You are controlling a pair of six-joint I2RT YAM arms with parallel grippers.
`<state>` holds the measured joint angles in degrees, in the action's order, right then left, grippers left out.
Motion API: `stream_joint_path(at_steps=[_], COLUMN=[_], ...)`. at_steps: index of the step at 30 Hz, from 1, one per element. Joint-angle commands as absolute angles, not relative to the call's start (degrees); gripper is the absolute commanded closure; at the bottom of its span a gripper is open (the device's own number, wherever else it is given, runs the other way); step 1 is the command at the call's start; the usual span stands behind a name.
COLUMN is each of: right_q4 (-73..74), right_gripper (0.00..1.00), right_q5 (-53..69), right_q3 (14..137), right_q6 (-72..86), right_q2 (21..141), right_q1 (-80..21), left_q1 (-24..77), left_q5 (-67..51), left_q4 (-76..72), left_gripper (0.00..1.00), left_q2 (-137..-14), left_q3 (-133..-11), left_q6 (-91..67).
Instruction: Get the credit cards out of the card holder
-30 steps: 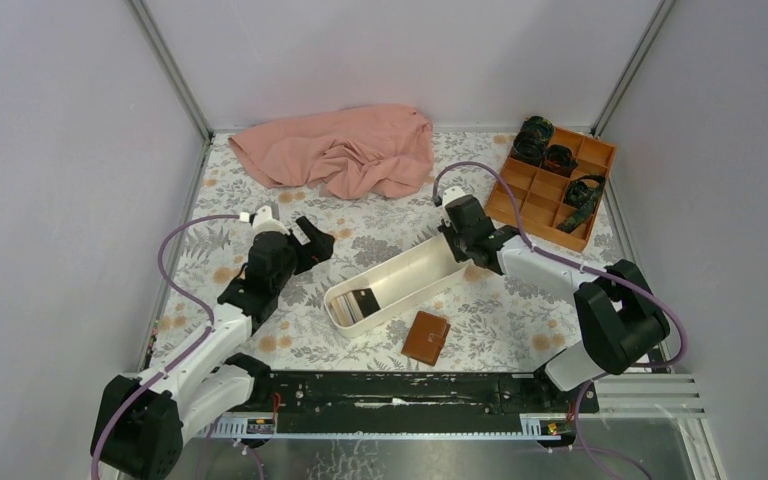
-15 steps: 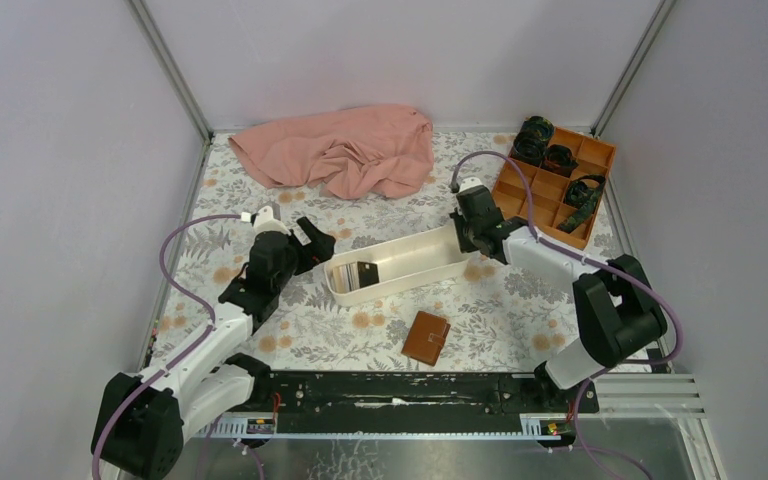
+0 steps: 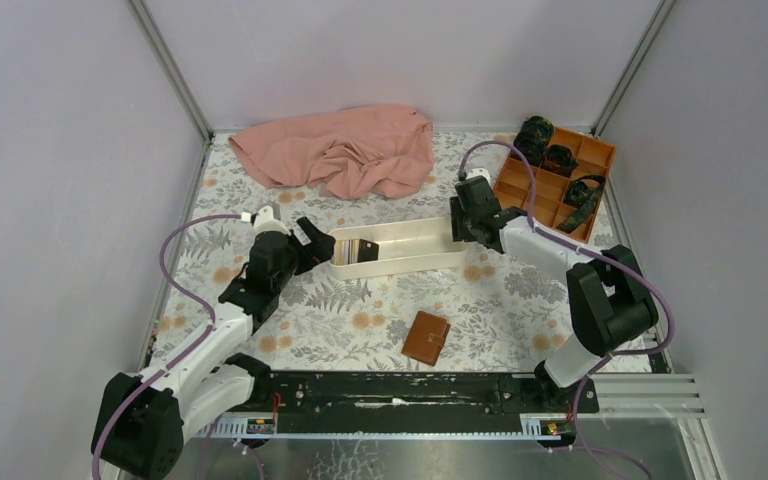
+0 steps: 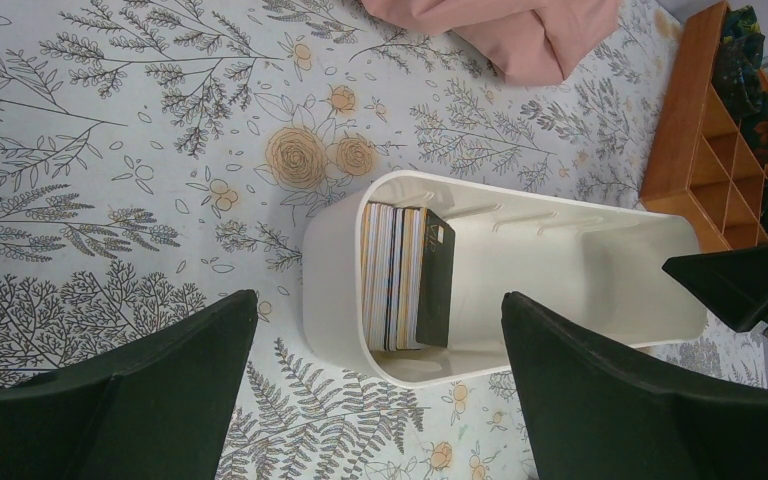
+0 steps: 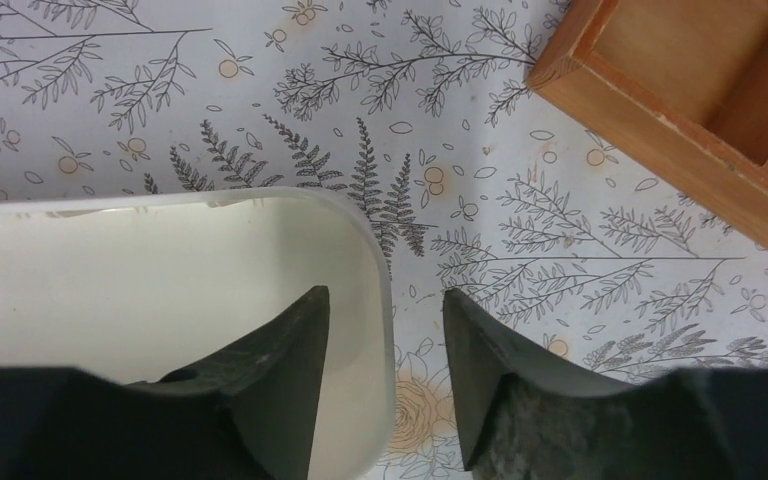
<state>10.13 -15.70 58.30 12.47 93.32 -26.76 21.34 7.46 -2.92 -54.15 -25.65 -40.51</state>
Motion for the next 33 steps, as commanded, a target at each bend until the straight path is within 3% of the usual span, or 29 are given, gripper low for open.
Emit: stream_joint_path(at_steps=[1, 4, 7, 12, 15, 18, 21, 24, 28, 33], right_q4=[9.6, 9.8, 8.7, 5.4, 5.4, 6.0, 6.7, 6.8, 3.2, -1.7], right_gripper=[0.40, 0.34, 0.34, 0.32, 0.35, 0.40, 0.41, 0.38, 0.31, 0.32], right_q5=[-14.1, -11.5, -9.6, -7.9, -8.7, -10.8, -12.9, -12.6, -7.5, -2.2], right_q3=[60.6, 60.1, 57.7, 49.5, 44.2, 38.8, 34.1, 29.2, 20.2, 11.4], right_q6=[12.9, 12.6, 13.5, 15.2, 16.2, 18.2, 21.9, 26.8, 35.2, 41.5], right_q2=[88.3, 84.1, 78.4, 66.8, 60.9, 56.7, 54.0, 51.8, 46.3, 40.5], right_q1=[-26.4, -26.4, -26.5, -26.9, -28.4, -32.2, -38.0, -43.2, -45.5, -45.9], left_q1=[21.5, 21.6, 22.9, 29.6, 36.7, 46.8, 55.7, 60.1, 61.3, 61.3], left_q5=[7.1, 6.3, 6.3, 6.9, 6.7, 9.2, 14.0, 16.4, 15.7, 14.2], left_q4=[-3.3, -4.2, -5.3, -6.5, -9.3, -11.9, -12.2, -12.8, -14.4, -17.2], left_gripper=[0.00, 0.00, 0.19, 0.41, 0.63, 0.68, 0.64, 0.42, 0.27, 0.24], left_q2=[-54.2, -54.0, -53.8, -52.3, -52.0, -55.3, -61.3, -66.8, -69.5, -71.0], left_q3=[-27.0, -26.9, -26.5, -25.6, -24.2, -24.2, -26.0, -26.9, -26.0, -24.7], left_q6=[-40.0, -40.2, -40.4, -39.6, -39.2, -38.8, -38.4, -39.2, -40.5, -40.7])
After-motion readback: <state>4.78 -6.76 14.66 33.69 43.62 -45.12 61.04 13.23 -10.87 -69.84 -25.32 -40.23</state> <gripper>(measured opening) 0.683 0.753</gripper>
